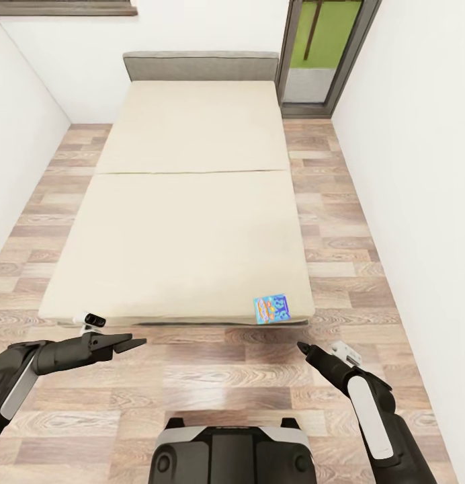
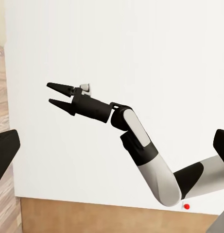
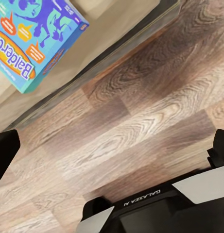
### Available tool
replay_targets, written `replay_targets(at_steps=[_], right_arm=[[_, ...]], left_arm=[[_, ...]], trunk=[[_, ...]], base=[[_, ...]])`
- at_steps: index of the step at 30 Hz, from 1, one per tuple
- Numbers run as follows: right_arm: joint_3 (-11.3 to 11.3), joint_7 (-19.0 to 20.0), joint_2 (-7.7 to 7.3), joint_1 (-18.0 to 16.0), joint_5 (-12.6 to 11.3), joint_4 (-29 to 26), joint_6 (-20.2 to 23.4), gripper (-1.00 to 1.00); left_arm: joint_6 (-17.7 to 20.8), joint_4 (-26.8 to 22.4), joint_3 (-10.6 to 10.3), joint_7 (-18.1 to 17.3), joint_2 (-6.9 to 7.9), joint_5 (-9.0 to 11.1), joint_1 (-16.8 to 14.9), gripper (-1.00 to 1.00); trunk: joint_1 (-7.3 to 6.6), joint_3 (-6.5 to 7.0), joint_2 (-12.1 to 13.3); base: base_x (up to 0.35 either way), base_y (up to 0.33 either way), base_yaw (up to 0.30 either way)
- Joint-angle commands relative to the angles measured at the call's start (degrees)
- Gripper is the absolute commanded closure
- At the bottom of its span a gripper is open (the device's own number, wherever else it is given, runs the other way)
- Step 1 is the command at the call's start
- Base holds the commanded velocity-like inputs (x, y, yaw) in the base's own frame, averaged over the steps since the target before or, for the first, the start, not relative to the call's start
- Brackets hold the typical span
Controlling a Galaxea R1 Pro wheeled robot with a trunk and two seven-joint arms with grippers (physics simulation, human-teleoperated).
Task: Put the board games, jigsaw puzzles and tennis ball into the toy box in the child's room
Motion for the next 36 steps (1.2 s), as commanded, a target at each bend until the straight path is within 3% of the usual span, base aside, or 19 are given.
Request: replay_targets(at_steps=[1, 36], right_arm=[[-0.1, -0.48, 0.03, -0.03, -0.6, -0.09, 0.23, -1.0], [-0.13, -0.47, -0.01, 0.0, -0.61, -0.08, 0.23, -1.0]], left_arm=[[0.61, -0.01, -0.03, -0.18, 0.07, 0.02, -0.02, -1.0], [0.61, -0.01, -0.24, -0.09, -0.01, 0.02, -0.02, -1.0]], trunk=[[0.04, 0.03, -0.09], [0.04, 3.34, -0.09]], base=[[0.0, 0.0, 0.0], [0.0, 0.0, 0.0]])
